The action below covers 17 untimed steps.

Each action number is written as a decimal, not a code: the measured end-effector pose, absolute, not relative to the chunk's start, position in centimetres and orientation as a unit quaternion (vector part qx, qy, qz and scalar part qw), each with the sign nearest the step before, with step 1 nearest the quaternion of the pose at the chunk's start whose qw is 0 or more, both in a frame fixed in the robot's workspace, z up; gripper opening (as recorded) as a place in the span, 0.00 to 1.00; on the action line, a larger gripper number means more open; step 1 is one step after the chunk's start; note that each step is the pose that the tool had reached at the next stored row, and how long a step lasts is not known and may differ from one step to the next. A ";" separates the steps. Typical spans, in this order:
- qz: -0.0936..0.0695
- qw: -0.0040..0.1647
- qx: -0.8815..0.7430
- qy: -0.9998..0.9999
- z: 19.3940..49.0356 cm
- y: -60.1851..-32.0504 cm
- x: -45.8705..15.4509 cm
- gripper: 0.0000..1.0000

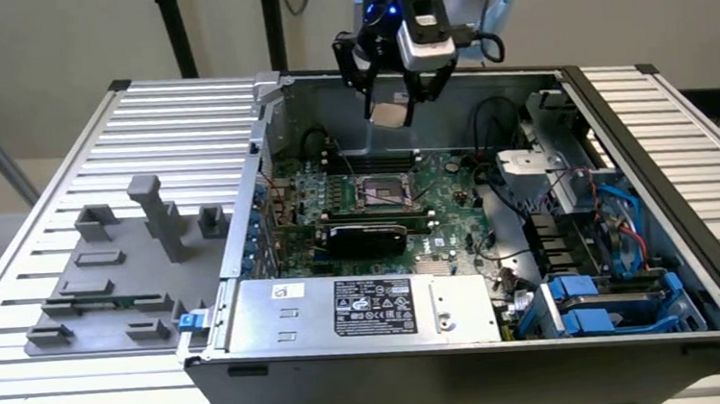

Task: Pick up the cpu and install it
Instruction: 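Place the cpu into insertion slot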

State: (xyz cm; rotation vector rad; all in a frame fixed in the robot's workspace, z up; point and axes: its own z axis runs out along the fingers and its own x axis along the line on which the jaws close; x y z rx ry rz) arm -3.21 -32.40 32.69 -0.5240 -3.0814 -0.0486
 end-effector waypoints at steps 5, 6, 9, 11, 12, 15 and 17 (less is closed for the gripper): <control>-0.016 0.007 -0.213 -0.977 31.9 -32.4 -3.2 0.55; -0.016 0.007 -0.221 -0.975 31.8 -32.4 -3.2 0.55; -0.016 0.006 -0.248 -0.969 31.3 -32.4 -3.2 0.55; -0.016 0.006 -0.265 -0.964 31.0 -32.4 -3.2 0.55; -0.016 0.006 -0.274 -0.962 30.8 -32.4 -3.2 0.55; -0.016 0.006 -0.300 -0.954 30.4 -32.4 -3.2 0.55; -0.017 0.005 -0.318 -0.948 30.0 -32.4 -3.2 0.55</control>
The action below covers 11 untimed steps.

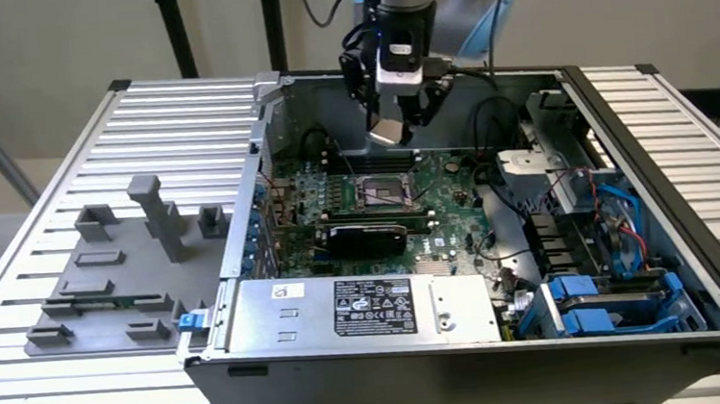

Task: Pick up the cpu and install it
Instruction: 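Place the cpu into insertion slot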

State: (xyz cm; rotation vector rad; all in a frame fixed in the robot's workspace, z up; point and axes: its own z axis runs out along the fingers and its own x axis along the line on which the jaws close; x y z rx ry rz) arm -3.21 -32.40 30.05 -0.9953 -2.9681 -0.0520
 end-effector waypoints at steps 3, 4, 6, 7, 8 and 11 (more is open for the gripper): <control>-0.017 0.005 -0.344 -0.939 29.6 -32.4 -3.2 0.55; -0.017 0.005 -0.352 -0.936 29.4 -32.4 -3.2 0.55; -0.017 0.004 -0.369 -0.929 29.1 -32.4 -3.2 0.55; -0.017 0.004 -0.377 -0.926 29.0 -32.4 -3.2 0.55; -0.017 0.004 -0.385 -0.923 28.8 -32.4 -3.2 0.55; -0.017 0.004 -0.410 -0.912 28.3 -32.4 -3.2 0.55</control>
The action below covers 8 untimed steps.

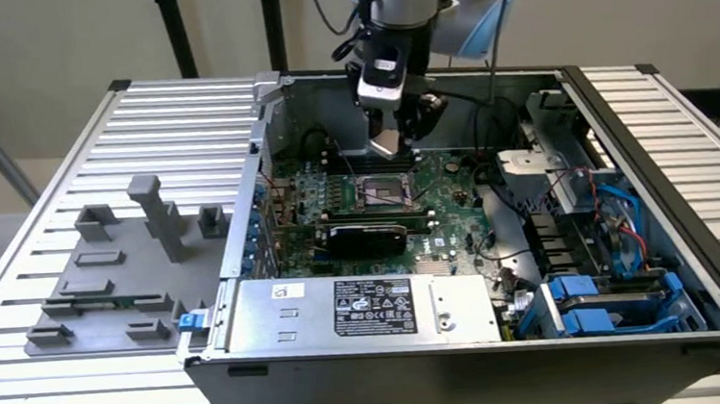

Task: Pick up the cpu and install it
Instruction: 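Place the cpu into insertion slot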

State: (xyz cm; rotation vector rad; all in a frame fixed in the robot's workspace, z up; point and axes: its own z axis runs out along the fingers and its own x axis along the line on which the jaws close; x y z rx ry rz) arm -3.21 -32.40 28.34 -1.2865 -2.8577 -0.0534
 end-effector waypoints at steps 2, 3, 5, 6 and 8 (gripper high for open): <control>-0.017 0.003 -0.427 -0.904 28.0 -32.4 -3.2 0.55; -0.017 0.003 -0.435 -0.900 27.9 -32.4 -3.2 0.55; -0.017 0.003 -0.452 -0.892 27.6 -32.4 -3.2 0.55; -0.017 0.003 -0.460 -0.888 27.4 -32.4 -3.2 0.55; -0.017 0.002 -0.476 -0.880 27.1 -32.4 -3.2 0.55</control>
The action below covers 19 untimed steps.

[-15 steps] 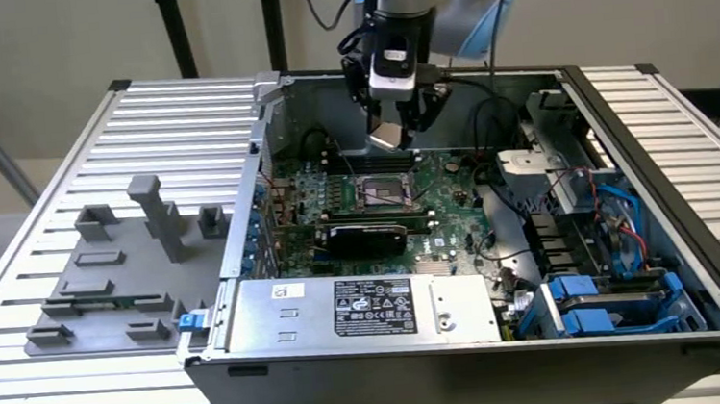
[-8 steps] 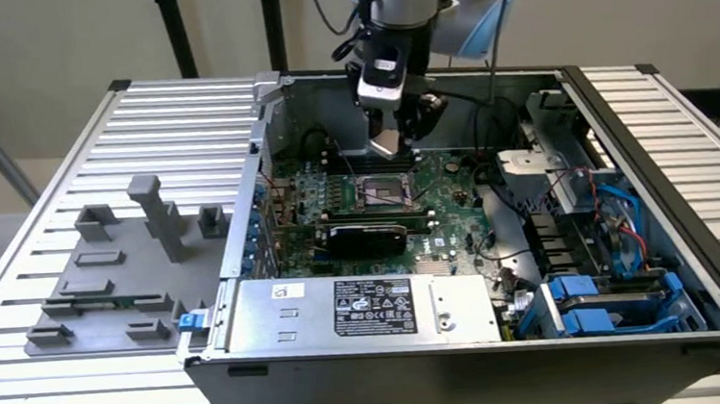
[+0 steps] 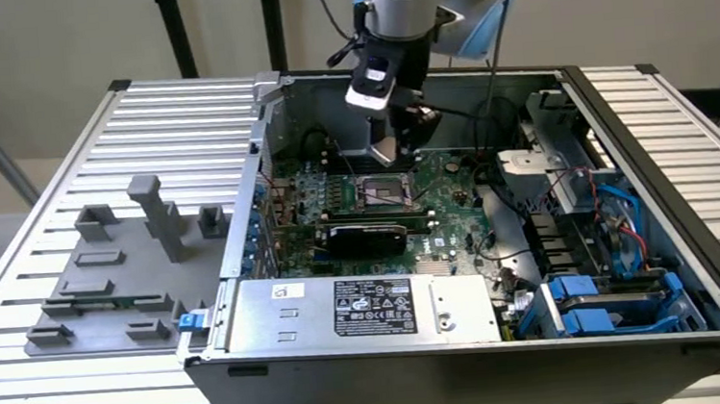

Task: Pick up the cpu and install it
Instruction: 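Place the cpu into insertion slot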

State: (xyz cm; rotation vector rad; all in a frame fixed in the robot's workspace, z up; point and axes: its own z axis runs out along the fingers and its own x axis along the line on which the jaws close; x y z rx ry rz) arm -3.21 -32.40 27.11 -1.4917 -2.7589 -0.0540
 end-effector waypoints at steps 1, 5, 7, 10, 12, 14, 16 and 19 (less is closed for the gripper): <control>-0.017 0.002 -0.483 -0.875 27.0 -32.4 -3.2 0.55; -0.017 0.002 -0.515 -0.857 26.3 -32.4 -3.2 0.55; -0.017 0.001 -0.531 -0.847 26.1 -32.4 -3.2 0.55; -0.017 0.001 -0.554 -0.832 25.7 -32.4 -3.2 0.55; -0.017 0.000 -0.569 -0.822 25.6 -32.4 -3.2 0.55; -0.017 0.000 -0.583 -0.812 25.5 -32.4 -3.2 0.55; -0.017 0.000 -0.597 -0.802 25.4 -32.4 -3.2 0.55; -0.018 0.000 -0.613 -0.790 25.4 -32.4 -3.2 0.55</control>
